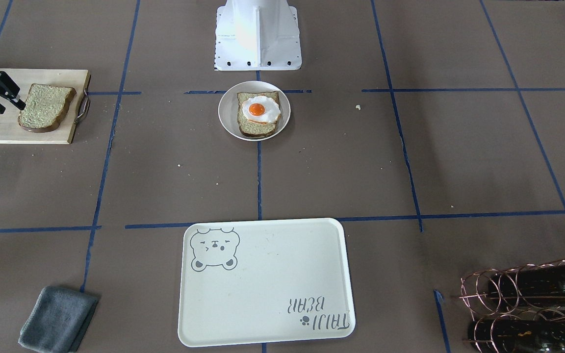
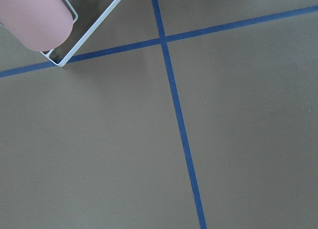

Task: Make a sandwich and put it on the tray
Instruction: 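Grasp the bread slice on the wooden board with the right gripper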

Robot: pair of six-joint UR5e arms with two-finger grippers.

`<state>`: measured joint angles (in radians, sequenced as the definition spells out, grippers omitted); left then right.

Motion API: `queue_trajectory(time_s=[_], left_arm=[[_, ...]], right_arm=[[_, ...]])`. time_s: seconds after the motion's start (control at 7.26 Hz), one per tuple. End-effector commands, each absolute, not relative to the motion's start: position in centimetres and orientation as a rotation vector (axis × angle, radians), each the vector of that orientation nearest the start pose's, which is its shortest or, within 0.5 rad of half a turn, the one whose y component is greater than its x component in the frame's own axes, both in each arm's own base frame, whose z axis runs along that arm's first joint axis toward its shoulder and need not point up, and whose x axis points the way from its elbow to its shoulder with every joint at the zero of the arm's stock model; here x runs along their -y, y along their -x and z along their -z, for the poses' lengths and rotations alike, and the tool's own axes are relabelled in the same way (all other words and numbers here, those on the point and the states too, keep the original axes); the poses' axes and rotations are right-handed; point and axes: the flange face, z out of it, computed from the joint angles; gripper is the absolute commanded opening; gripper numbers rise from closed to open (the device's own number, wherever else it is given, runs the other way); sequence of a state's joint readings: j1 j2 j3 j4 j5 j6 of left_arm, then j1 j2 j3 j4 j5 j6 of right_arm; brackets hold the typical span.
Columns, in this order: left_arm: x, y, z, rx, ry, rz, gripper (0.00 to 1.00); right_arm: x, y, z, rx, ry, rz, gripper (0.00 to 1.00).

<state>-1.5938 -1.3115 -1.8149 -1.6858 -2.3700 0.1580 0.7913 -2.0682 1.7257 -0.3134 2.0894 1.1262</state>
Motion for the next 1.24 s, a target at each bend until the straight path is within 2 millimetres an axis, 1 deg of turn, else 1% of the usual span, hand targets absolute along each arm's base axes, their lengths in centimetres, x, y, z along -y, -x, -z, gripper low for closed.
queue_trajectory(time_s=[0.0, 0.28, 0.41, 0.55, 0.69, 0.83, 1.1], left_arm=[[38.8, 7.1, -63.8, -0.788, -0.168, -0.168, 1.00], [38.8, 7.1, -63.8, -0.787, -0.169, -0.169, 1.00], [38.8, 7.1, -63.8, -0.788, -0.168, -0.168, 1.00], [38.8, 7.1, -63.8, -0.788, -0.168, -0.168, 1.00], [38.8, 7.1, -63.8, -0.788, -0.168, -0.168, 1.00], [38.8, 7.1, -63.8, -0.787, -0.169, -0.169, 1.00], [38.8, 7.1, -63.7, -0.787, -0.171, -0.169, 1.00]], right_arm=[[26.7, 15.8, -64.5, 0.997, -0.116, -0.066, 0.61], [26.8, 16.7, -64.3, 1.001, -0.117, -0.050, 0.59], [26.8, 16.8, -64.3, 1.001, -0.115, -0.047, 0.54], [26.7, 17.0, -64.3, 1.003, -0.115, -0.044, 0.33], [26.8, 17.0, -64.2, 1.005, -0.114, -0.042, 0.22], [26.8, 17.0, -64.1, 1.010, -0.119, -0.036, 0.00], [26.5, 16.9, -63.9, 1.033, -0.128, -0.018, 0.00]])
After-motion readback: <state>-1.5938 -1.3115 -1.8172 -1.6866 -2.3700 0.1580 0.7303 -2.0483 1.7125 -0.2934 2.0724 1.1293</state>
